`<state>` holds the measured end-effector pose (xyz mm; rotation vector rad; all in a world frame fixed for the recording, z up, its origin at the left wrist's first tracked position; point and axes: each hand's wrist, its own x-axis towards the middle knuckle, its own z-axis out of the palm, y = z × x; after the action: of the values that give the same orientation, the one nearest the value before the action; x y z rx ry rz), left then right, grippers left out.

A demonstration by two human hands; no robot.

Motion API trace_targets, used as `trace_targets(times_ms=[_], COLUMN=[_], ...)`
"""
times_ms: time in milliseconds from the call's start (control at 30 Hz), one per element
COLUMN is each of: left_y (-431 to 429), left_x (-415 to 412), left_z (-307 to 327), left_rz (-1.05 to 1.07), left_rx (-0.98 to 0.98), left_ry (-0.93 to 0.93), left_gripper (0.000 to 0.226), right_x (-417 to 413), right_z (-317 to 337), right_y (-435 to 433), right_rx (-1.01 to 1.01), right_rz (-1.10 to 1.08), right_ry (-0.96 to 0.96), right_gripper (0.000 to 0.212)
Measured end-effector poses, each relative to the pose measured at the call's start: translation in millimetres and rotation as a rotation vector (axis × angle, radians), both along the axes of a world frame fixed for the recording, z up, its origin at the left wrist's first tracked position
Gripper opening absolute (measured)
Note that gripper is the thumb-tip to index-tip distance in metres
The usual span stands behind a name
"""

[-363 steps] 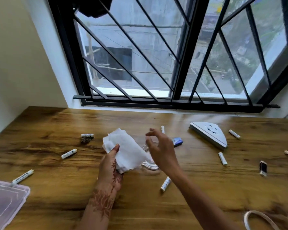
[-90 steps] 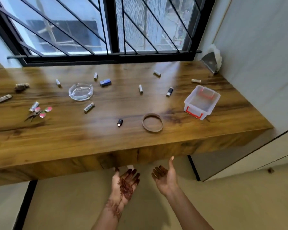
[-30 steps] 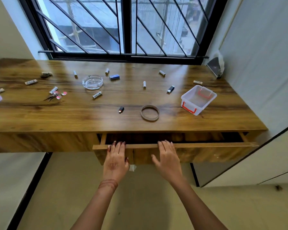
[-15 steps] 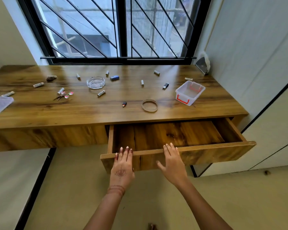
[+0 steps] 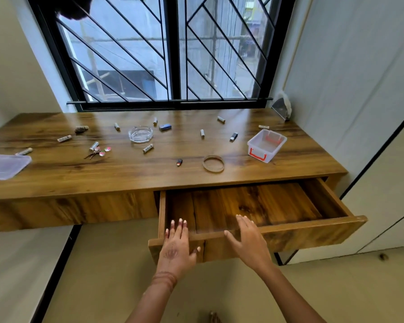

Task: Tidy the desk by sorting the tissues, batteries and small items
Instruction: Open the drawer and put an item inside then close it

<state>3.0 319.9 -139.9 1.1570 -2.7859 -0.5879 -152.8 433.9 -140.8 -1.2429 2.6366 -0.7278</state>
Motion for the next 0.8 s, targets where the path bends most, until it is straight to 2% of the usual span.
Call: trace_targets(times_ms=[300,367,600,667,800], left_y=[-113.5,-143.4,-230.9,-245.7,-253.9], left_x=[-56.7,-71.7,-103.3,-110.3,-119.0], left_z=[35.1,39.3,28.8,20.3,7.2], left_rz=[0.109,0.128,0.171,0.143,0.139], left_rx=[-0.117,-0.122,-0.109,-0.075,-0.113], left_ry=[0.148,0.135,-0.007,-0.058,-0.068], left_gripper=[0.077,0.075,0.077,0.084,0.121], right_x=[-82.3,-113.1,-211.1,-231.6,-259.4], right_z=[51.4,58.8,53.8,49.1,37.8], right_y=[-112.8,-148.6,-241.9,-259.8,-284.0], right_rx=[-0.234,-0.228,-0.085,-0.026,0.031], right_rz=[-0.07,-0.078,-0.151,-0.171,-0.202], right_ry=[-0.058,-0.039,-0.071,-0.05,-0.013], right_gripper=[0.045,0.038,0.041,0.042,0.044])
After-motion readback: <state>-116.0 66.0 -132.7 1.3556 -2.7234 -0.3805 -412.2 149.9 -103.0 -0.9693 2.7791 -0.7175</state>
